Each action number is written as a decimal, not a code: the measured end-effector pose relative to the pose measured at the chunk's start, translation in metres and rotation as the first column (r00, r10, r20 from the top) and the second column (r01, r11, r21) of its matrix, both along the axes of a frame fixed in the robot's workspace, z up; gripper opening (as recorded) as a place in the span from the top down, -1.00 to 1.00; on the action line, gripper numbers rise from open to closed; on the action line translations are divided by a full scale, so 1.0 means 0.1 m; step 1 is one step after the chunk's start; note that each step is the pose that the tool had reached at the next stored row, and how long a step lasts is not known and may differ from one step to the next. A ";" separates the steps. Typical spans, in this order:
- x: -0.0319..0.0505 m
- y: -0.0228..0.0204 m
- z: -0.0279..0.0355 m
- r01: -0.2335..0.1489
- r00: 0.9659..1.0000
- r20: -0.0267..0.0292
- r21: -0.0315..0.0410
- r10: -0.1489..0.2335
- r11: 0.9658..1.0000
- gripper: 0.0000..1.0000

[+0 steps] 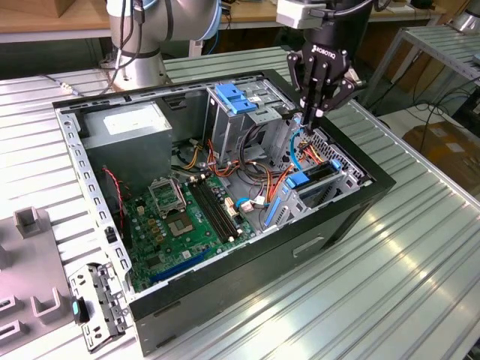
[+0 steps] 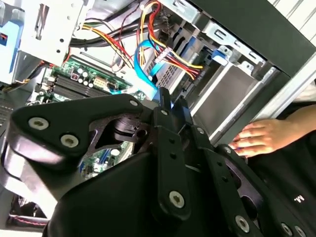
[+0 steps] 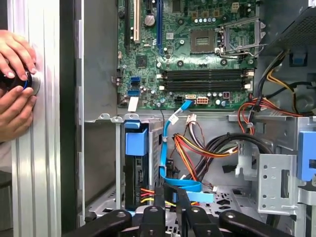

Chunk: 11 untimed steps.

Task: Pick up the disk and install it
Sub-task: 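Insert the second disk wire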

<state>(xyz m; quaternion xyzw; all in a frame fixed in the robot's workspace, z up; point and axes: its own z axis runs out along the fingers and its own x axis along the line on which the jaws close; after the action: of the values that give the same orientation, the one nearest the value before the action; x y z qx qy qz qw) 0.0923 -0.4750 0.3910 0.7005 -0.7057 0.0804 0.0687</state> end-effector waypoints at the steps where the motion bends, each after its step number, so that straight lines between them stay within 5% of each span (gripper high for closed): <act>1: 0.004 0.016 -0.023 0.000 1.000 0.000 -0.003 0.000 1.000 0.52; 2: 0.005 0.022 -0.047 0.000 1.000 0.000 -0.004 0.000 1.000 0.52; 7: 0.011 0.030 -0.130 0.000 1.000 0.000 -0.054 0.000 0.999 0.55; 11: 0.013 0.033 -0.156 0.000 1.000 0.000 -0.078 0.000 0.997 0.79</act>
<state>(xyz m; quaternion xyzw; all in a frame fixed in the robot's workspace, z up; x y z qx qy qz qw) 0.0936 -0.4717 0.3755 0.6974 -0.7019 0.1078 0.0959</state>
